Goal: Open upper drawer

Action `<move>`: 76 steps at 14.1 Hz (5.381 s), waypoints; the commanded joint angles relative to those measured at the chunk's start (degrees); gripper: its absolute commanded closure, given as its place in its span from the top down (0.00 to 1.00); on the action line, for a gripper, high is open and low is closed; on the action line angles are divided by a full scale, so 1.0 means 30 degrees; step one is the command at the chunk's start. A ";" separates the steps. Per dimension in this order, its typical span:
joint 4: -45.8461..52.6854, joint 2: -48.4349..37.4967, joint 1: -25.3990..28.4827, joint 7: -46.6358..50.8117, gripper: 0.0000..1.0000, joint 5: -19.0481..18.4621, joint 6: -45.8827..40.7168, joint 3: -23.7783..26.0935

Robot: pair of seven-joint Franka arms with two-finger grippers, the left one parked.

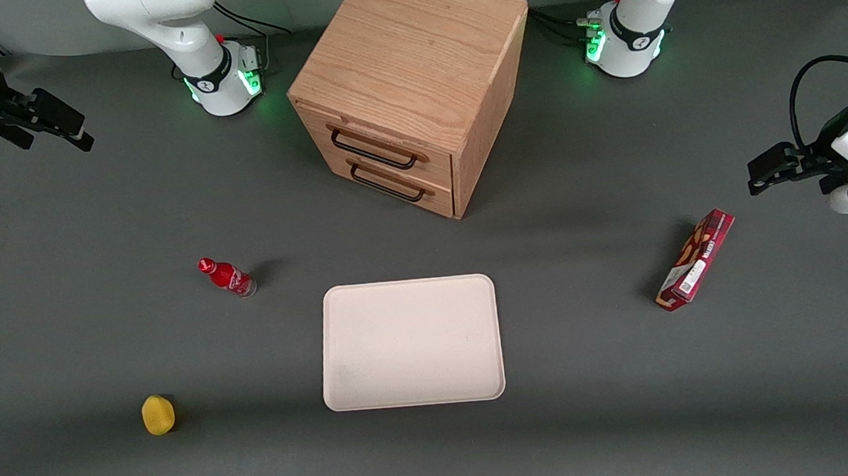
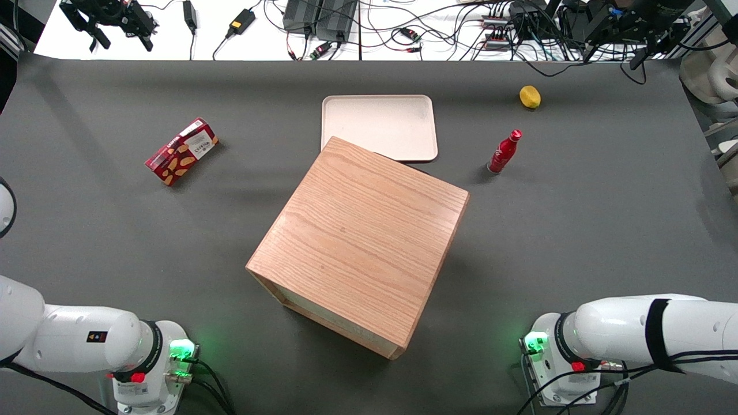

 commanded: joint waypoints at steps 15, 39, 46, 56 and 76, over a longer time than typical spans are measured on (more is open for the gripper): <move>0.2319 0.0890 0.0216 -0.2187 1.00 0.2381 -0.3590 0.1910; -0.2683 0.7284 -0.0663 -1.5162 1.00 0.5407 0.8214 1.0794; -0.5120 0.6812 -0.0692 -1.5577 1.00 0.5728 1.0415 1.1117; -0.6058 0.6987 -0.0633 -1.5372 1.00 0.6725 1.1964 1.1469; -0.3835 1.0764 -0.0721 -1.5665 1.00 0.4031 1.3199 0.9596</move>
